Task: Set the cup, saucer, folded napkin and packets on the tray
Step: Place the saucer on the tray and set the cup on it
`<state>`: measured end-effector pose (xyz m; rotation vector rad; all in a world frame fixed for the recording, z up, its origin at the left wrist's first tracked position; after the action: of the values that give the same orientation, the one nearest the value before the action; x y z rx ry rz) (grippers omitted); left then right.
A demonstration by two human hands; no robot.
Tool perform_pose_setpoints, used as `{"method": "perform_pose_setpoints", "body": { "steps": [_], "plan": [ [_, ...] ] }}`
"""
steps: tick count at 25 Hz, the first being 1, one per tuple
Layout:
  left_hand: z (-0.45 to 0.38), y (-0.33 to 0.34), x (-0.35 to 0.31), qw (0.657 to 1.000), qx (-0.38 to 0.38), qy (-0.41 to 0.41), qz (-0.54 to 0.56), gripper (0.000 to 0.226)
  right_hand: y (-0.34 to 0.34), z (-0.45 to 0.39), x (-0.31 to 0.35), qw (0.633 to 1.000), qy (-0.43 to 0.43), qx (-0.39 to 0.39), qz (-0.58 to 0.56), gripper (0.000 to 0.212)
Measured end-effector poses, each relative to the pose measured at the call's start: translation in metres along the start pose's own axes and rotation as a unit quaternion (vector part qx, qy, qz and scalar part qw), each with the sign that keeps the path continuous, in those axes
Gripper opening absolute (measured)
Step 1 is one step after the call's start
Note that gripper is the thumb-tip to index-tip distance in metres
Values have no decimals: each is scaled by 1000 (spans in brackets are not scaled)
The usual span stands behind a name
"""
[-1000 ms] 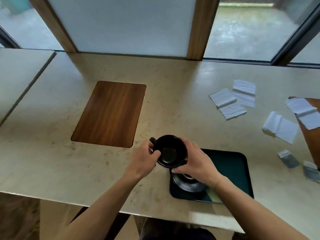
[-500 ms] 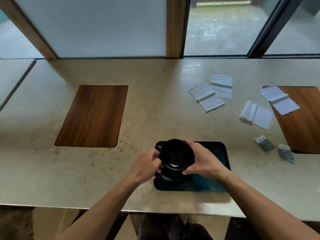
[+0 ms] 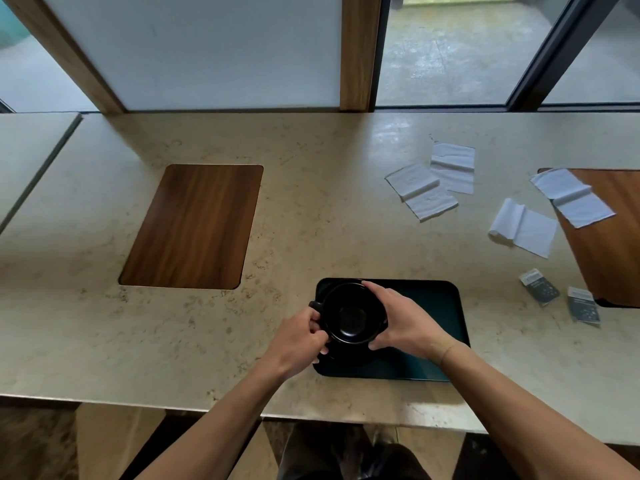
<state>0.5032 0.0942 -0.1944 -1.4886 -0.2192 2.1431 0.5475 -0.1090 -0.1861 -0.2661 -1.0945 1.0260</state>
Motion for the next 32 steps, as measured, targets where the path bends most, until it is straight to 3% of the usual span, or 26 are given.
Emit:
{"method": "perform_pose_setpoints", "body": {
  "steps": [12,17,20,25,32],
  "plan": [
    [-2,-9,-2,994,-10,22,-111,16,3,-6,-7,1000,2,14,23,120],
    [-12,-41,-23,986,-75,89,-119,20,-20,-5,-12,1000,15,21,0,118],
    [-32,-57,-41,977,-115,140,-111,16,-50,-2,-14,998,34,-52,-17,94],
    [-74,-54,-80,967,-106,201,-120,6,-91,12,-20,970,74,-215,-80,48],
    [-135,-13,-132,959,-115,226,-129,10,-147,7,-57,949,100,-291,-63,37]
  ]
}}
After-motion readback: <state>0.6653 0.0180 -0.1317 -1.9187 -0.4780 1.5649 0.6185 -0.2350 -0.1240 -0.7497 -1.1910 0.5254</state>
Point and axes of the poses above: each hand's wrist, its own z-axis away from the middle knuckle, its own y-axis out of the palm, x = y × z, the point moved 4 cm from there along -z, towards the middle knuckle, and after that the axes turned 9 degrees about y, right-handed, at the moved point
